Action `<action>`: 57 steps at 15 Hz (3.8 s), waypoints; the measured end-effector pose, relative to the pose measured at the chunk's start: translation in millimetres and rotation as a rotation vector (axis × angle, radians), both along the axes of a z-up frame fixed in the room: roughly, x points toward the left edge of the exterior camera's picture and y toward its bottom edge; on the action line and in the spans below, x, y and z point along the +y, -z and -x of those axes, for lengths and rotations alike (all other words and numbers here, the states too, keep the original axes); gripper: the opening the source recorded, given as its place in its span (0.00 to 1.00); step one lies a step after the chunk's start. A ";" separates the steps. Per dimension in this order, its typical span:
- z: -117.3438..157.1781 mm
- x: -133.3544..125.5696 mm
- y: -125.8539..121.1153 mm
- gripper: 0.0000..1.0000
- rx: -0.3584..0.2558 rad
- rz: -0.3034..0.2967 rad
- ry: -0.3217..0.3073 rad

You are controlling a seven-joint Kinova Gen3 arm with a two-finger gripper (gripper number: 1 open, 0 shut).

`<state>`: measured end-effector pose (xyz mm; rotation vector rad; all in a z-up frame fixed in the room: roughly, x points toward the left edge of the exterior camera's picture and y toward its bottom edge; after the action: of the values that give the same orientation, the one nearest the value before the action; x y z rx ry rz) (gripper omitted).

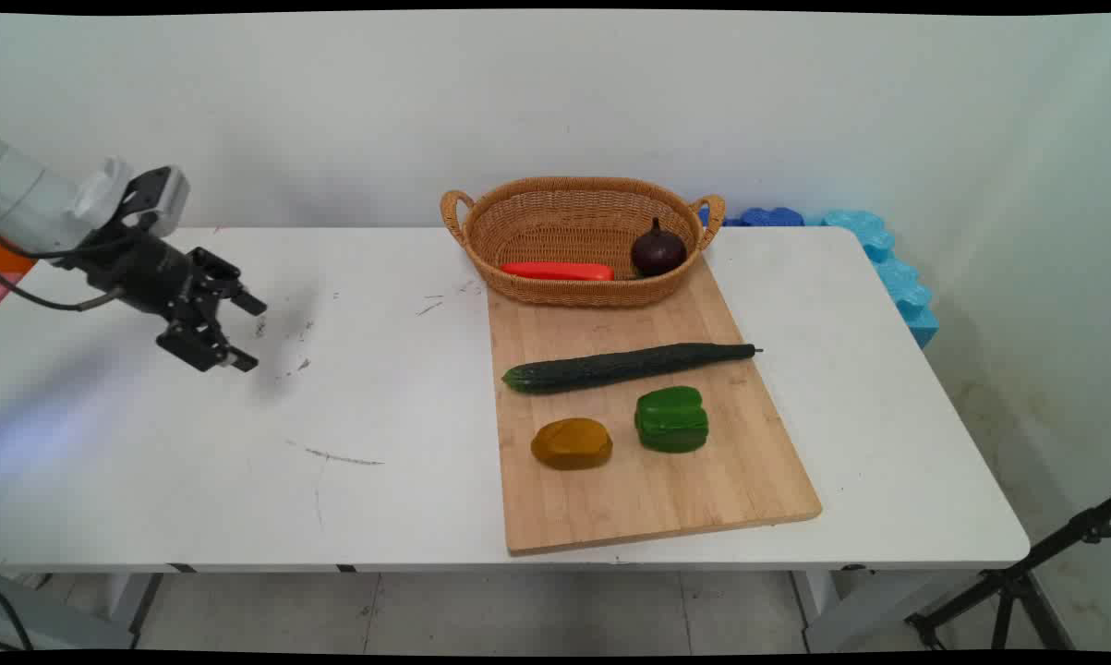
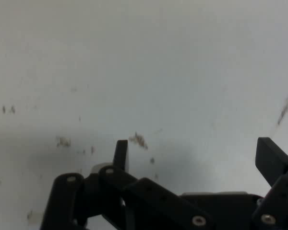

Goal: Pick up the cucumber from the cutting board, then place the picked object in the vegetable basket

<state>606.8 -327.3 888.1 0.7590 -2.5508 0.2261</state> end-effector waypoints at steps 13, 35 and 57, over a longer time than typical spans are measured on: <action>149.5 -54.7 -8.5 1.00 0.112 0.074 0.064; 338.6 -139.7 51.8 1.00 0.146 0.102 0.010; 367.8 -148.5 90.0 0.00 0.103 0.054 0.013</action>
<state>238.9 -475.8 798.2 0.7144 -2.4423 0.2440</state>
